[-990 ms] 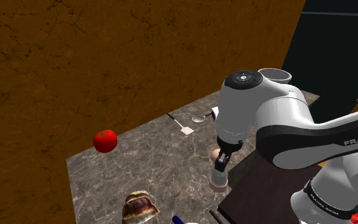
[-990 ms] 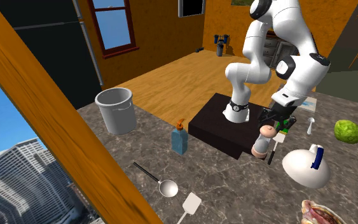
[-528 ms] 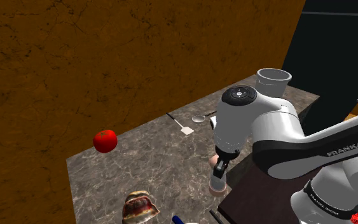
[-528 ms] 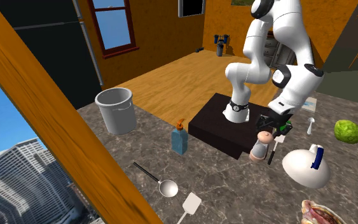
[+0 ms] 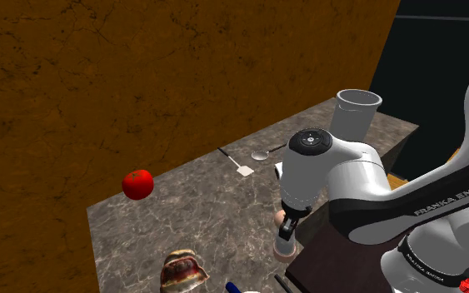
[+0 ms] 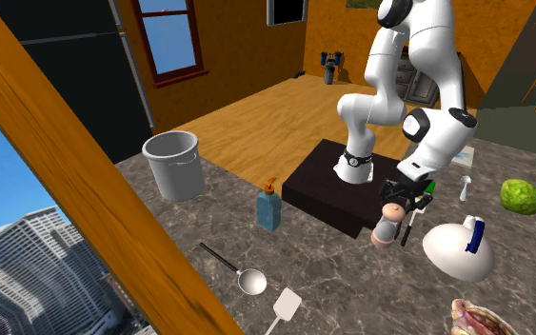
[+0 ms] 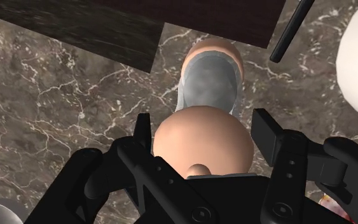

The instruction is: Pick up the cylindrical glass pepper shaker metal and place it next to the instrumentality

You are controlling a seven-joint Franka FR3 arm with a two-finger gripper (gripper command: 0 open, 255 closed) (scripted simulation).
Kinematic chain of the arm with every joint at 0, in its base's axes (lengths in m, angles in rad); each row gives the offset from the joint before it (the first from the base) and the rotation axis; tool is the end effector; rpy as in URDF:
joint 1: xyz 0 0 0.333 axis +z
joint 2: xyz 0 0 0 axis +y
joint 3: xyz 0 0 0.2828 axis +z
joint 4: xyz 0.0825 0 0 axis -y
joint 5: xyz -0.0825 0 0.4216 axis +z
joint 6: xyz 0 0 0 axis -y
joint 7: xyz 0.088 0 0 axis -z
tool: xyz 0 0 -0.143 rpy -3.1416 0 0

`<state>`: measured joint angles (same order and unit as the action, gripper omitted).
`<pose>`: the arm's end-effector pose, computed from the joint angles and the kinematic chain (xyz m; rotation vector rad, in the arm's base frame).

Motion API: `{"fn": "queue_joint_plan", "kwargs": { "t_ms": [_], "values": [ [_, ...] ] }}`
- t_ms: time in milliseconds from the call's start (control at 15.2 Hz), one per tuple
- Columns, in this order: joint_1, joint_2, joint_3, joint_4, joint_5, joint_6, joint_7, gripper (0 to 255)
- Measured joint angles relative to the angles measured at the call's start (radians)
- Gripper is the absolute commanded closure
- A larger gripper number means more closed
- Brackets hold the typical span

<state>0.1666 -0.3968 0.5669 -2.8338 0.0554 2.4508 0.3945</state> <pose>0.3131 0.2264 0.1968 2.9470 0.3779 0.0861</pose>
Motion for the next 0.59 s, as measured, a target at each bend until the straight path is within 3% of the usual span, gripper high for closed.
{"fn": "queue_joint_plan", "kwargs": {
  "t_ms": [264,330,594],
  "values": [
    [-0.003,0.006,0.002,0.000,-0.003,0.005,0.003,255],
    [-0.003,0.006,0.002,0.000,-0.003,0.006,0.003,0],
    [-0.003,0.006,0.002,0.000,-0.003,0.006,0.003,0]
  ]
}}
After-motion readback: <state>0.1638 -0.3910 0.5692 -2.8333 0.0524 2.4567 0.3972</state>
